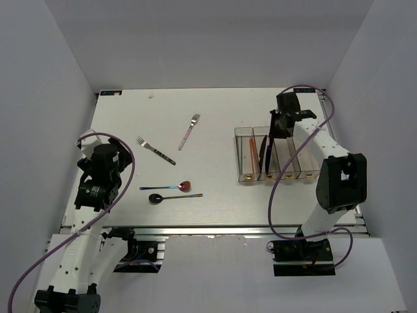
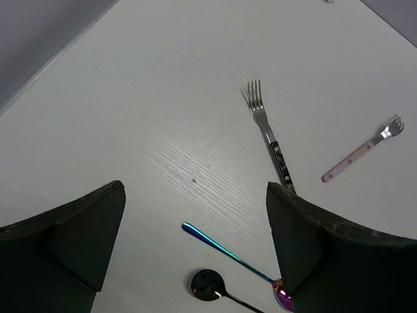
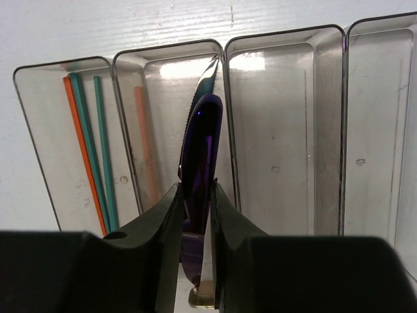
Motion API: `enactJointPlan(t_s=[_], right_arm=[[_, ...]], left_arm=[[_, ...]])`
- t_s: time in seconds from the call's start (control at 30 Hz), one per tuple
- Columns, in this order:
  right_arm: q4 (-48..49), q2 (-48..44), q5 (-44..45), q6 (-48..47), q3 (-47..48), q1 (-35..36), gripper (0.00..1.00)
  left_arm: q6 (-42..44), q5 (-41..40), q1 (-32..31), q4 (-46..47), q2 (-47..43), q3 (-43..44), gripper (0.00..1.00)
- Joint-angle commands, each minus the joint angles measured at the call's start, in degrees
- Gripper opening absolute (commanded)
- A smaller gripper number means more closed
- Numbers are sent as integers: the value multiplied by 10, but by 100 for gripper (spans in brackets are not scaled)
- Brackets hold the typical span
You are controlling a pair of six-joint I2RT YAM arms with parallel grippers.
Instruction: Sort the eating utensils into containers
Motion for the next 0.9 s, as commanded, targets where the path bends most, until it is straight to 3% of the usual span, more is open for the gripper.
enactJointPlan(t_s=[0.0, 0.2, 0.23, 0.5, 0.63, 0.8, 0.87], right_arm=[[16, -28, -27, 20, -16, -3, 20], [20, -32, -49, 24, -22, -2, 37], [20, -30, -47, 24, -19, -1, 87], [-14, -35, -14, 35, 44, -2, 89], [-21, -84, 72, 53, 47, 13, 89], [62, -189, -33, 58, -24, 23, 89], [35, -209, 63, 71, -19, 45, 89]], left_arm=[[5, 4, -4, 6, 0, -4, 98], [5, 1, -4, 6, 1, -2, 98], [5, 1, -4, 6, 2, -2, 98], [5, -1, -4, 5, 8, -2, 98], [5, 1, -4, 9, 16, -2, 98], [24, 33, -4, 8, 59, 15, 98], [31, 44, -4, 10, 80, 21, 98]])
